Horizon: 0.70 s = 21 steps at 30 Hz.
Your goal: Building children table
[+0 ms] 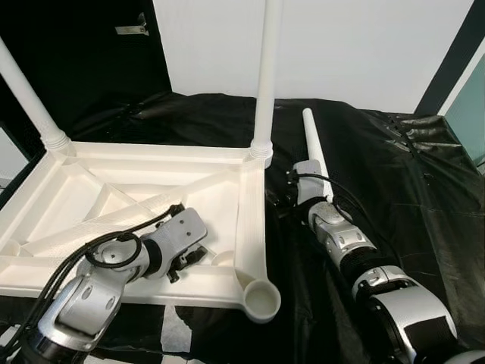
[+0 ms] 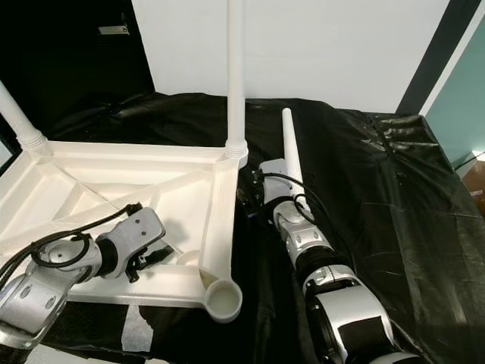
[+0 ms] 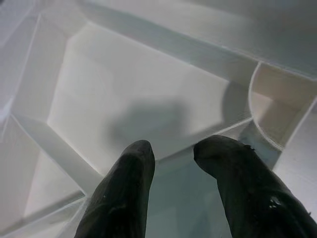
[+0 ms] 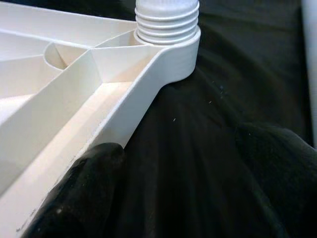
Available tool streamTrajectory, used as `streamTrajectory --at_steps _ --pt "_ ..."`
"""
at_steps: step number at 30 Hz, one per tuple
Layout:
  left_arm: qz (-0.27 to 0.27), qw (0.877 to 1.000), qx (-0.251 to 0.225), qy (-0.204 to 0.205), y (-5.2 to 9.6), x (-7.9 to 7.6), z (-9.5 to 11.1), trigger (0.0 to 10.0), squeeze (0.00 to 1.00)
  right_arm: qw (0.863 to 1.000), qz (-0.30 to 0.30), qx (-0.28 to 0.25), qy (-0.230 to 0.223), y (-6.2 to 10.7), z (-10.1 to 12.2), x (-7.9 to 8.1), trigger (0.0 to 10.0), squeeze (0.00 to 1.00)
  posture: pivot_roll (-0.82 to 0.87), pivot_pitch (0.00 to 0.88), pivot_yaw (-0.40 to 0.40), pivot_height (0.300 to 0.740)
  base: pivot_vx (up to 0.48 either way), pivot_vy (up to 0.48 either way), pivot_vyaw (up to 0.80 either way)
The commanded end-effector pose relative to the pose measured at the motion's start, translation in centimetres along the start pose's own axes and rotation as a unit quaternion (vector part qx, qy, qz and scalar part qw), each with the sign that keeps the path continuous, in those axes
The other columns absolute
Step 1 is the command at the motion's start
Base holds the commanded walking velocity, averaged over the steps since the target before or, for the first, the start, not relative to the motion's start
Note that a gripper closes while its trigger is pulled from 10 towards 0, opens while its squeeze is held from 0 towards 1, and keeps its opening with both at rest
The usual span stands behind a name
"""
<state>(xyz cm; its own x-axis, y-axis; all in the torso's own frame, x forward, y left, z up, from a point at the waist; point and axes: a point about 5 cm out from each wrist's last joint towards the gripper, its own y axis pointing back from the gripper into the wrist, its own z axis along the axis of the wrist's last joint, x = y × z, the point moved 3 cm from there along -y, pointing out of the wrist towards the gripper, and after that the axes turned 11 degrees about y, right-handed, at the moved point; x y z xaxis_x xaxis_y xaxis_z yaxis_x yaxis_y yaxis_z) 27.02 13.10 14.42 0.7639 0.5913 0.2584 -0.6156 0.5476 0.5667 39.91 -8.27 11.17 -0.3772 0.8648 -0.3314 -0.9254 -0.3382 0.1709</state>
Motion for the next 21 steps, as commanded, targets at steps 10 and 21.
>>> streamTrajectory --at_steps 10,21 --pt "-0.011 0.988 -0.15 -0.028 1.8 -0.7 5.6 10.0 0.0 0.997 -0.054 -0.027 0.048 0.4 1.0 -1.1 10.0 0.0 0.08 0.0 -0.036 0.74 0.0 0.0 0.0" --pt "-0.061 0.97 -0.235 0.028 2.6 -2.2 7.4 10.0 0.0 0.984 -0.167 -0.058 0.027 2.2 1.9 -4.4 10.0 0.0 0.07 0.0 -0.045 0.74 0.0 0.0 0.0"
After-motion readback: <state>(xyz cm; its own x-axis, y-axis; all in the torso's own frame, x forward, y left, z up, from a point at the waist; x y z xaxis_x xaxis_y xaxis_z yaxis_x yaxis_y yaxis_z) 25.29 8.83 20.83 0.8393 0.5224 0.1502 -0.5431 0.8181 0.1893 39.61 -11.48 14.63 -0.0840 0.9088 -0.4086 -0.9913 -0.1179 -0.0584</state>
